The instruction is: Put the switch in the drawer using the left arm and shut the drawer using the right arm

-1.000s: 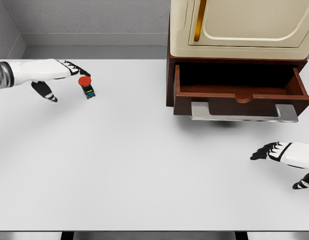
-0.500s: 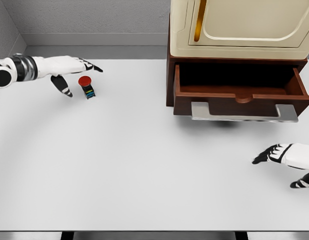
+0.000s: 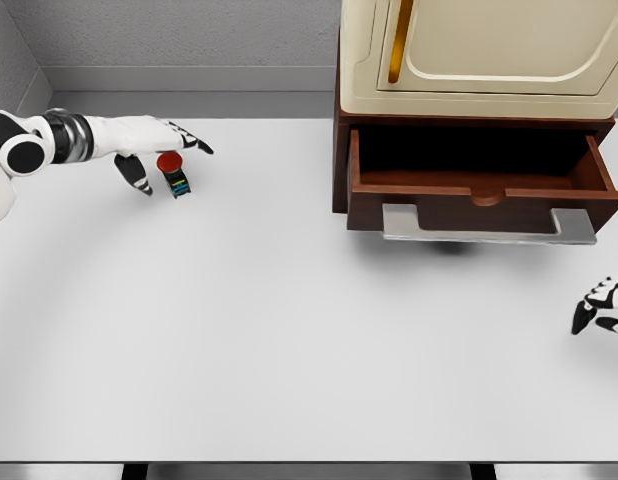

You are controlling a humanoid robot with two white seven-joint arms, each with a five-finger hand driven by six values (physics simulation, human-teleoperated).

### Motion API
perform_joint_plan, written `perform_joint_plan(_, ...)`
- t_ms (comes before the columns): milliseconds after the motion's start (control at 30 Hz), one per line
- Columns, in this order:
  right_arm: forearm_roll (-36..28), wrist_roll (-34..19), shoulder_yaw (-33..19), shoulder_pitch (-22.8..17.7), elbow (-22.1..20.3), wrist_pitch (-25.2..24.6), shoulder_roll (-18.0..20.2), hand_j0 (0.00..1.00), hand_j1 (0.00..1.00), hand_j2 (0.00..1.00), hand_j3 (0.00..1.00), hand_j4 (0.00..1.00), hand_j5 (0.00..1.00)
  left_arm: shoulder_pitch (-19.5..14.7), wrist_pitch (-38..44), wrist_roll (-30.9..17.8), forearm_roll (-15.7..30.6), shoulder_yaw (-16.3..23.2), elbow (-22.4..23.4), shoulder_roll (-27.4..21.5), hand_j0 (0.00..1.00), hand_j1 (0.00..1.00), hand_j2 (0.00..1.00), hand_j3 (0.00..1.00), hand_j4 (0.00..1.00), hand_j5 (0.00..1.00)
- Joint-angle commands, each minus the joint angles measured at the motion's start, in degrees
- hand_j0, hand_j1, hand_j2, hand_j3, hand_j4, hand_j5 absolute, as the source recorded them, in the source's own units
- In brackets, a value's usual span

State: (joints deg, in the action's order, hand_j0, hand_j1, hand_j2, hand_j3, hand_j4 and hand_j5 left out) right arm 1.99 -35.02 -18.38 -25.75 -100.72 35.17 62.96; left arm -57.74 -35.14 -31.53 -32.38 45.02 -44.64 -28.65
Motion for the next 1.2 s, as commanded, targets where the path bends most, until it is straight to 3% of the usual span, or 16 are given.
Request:
perform_joint_plan(0,-0.59,0.02,-3.94,-0.18,0.0,-0.17,-1.52,0.43,0.43,0.43,0.43,0.43,0.43,0.0,0.14,0.24,0.03,-0.19,-0.01,0.08,0.96,0.96,0.96,0.96,0.96,0.96)
perform_joint_plan(67,-0.67,0.02,-10.27,-4.39,-0.09,-0.17,-3.9,0.43,0.43,0.43,0.43,0.43,0.43,0.0,0.14,0.41,-0.23,-0.11,-0.1,0.26,0.96,0.96,0.96,0.96,0.96,0.96)
perform_joint_plan(133,-1.82,0.02,-10.54,-4.48,-0.09,-0.17,-3.9,0.43,0.43,0.43,0.43,0.43,0.43,-0.09,0.14,0.41,-0.85,-0.11,-0.1,0.43,0.95,0.95,0.95,0.95,0.95,0.95)
perform_joint_plan(233,-1.99,0.02,-13.26,-4.57,0.0,-0.17,-3.98,0.43,0.43,0.43,0.43,0.43,0.43,0.0,0.14,0.41,-0.93,-0.11,-0.01,0.08,0.85,0.85,0.85,0.85,0.85,0.85)
perform_joint_plan(400,-1.99,0.02,-13.35,-5.71,0.0,-0.17,-3.46,0.44,0.44,0.44,0.44,0.44,0.44,0.18,0.14,0.41,-0.93,-0.19,-0.01,-0.44,0.74,0.74,0.74,0.74,0.74,0.74)
perform_joint_plan(600,-1.99,0.02,-12.82,-5.98,-0.09,-0.17,-1.7,0.45,0.45,0.45,0.45,0.45,0.45,0.18,0.14,0.41,-0.93,0.07,-0.1,-0.44,0.73,0.73,0.73,0.73,0.73,0.73)
perform_joint_plan(733,-1.91,0.02,-11.25,-6.07,-0.09,-0.17,0.32,0.44,0.44,0.44,0.44,0.44,0.44,0.18,0.14,0.41,-1.11,0.16,-0.19,-0.44,0.64,0.64,0.64,0.64,0.64,0.64)
perform_joint_plan(867,-1.9,0.02,-10.54,-6.07,-0.09,-0.17,1.73,0.44,0.44,0.44,0.44,0.44,0.44,0.26,0.14,0.41,-1.29,0.16,-0.27,-0.44,0.63,0.63,0.63,0.63,0.63,0.63)
perform_joint_plan(1033,-1.9,0.02,-10.54,-6.07,-0.09,-0.17,2.43,0.44,0.44,0.44,0.44,0.44,0.44,0.26,0.14,0.41,-1.29,0.16,-0.54,-0.62,0.49,0.49,0.49,0.49,0.49,0.49)
perform_joint_plan(1167,-1.99,0.02,-10.54,-5.98,-0.09,-0.17,2.52,0.44,0.44,0.44,0.44,0.44,0.44,0.26,0.14,0.41,-1.2,0.16,-0.71,-0.62,0.45,0.45,0.45,0.45,0.45,0.45)
